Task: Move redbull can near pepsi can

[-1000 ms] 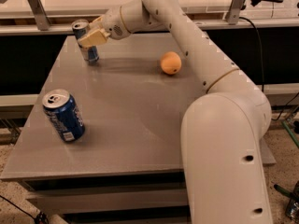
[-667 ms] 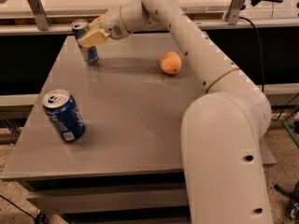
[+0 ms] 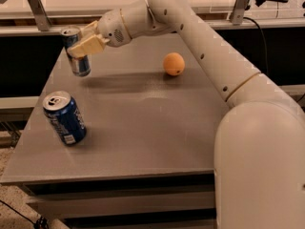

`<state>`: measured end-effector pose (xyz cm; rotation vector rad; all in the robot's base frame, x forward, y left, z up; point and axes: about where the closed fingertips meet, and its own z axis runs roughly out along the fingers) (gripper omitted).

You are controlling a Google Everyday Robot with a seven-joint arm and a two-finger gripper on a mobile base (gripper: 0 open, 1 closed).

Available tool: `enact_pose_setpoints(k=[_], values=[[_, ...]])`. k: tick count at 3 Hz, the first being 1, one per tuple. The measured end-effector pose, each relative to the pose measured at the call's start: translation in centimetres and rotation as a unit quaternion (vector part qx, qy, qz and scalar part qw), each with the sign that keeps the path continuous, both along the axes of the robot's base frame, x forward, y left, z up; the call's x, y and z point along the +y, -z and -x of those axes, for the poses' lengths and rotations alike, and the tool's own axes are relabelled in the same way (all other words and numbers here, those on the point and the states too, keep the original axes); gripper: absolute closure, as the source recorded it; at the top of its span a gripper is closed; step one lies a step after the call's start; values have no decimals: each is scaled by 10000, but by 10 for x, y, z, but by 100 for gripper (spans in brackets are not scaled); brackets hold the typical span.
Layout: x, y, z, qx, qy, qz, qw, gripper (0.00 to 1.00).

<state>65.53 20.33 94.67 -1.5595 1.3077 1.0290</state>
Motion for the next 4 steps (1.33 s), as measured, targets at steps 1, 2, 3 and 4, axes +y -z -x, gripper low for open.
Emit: enact_pose_setpoints(k=[1, 2, 3, 4], values=[[14, 0, 63, 178, -543, 215, 9981, 100], [5, 12, 97, 471, -668, 377, 9959, 100], [-10, 22, 114, 689, -660, 179, 9953, 100], [-18, 29, 118, 701, -716, -16, 9950, 100]])
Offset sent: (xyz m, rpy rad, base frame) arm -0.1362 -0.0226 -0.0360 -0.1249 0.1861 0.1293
